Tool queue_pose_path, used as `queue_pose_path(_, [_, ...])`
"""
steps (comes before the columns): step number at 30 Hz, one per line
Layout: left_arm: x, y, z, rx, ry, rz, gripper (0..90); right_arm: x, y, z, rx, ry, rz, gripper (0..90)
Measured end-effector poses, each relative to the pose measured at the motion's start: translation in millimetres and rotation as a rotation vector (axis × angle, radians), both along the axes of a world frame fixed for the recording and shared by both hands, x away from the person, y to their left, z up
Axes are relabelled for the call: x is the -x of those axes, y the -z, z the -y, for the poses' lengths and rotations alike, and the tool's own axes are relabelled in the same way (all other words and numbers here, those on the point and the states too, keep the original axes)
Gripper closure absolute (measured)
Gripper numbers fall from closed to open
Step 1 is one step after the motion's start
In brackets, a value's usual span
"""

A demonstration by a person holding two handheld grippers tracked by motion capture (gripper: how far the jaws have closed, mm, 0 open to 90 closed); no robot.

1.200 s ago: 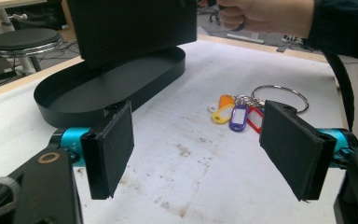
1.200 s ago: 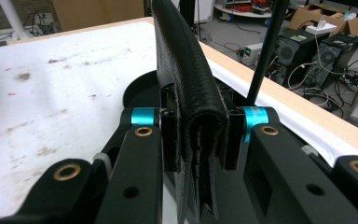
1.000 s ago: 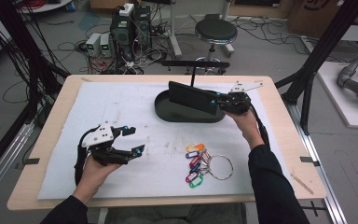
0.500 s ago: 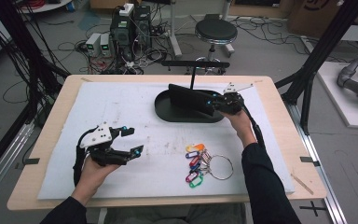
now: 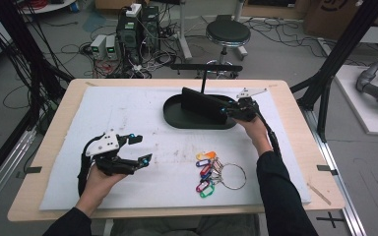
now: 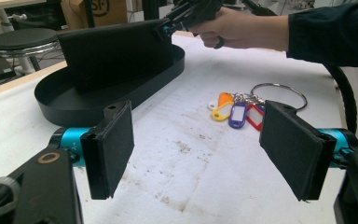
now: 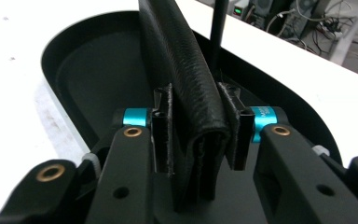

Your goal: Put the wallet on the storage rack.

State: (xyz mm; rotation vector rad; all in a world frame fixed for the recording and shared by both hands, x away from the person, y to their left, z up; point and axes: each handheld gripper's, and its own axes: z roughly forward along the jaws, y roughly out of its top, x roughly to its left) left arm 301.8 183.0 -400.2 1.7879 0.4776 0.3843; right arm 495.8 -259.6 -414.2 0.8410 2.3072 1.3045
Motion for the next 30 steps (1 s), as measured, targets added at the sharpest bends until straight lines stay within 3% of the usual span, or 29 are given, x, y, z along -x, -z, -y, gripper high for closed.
queue_pose_path(3, [-0.4, 0.2, 0.3, 0.001, 0.003, -0.001, 26.2, 0.5, -0.1, 0.6, 0.002, 0.018, 0.006, 66.8])
queue_pose_path(9, [-1.4, 0.3, 1.9, -0.001, 0.007, -0.001, 26.1, 4.0, -4.8, 0.5, 0.025, 0.105, 0.042, 54.1])
queue_pose_path(16, [-6.3, 2.1, 3.1, -0.007, 0.008, -0.008, 26.1, 17.3, -17.5, 16.1, -0.012, 0.15, 0.07, 44.3])
queue_pose_path(17, [-7.8, 2.2, 3.5, -0.009, 0.006, -0.008, 26.2, 23.4, -22.3, 22.1, -0.039, 0.159, 0.075, 42.2])
queue_pose_path(19, [-9.1, 2.2, 3.7, -0.009, 0.006, -0.008, 26.1, 25.8, -23.7, 24.6, -0.044, 0.161, 0.081, 41.7])
queue_pose_path(30, [-20.2, 2.3, 10.1, -0.019, -0.002, -0.012, 26.2, 77.5, -37.9, 65.3, -0.119, 0.192, 0.115, 39.0])
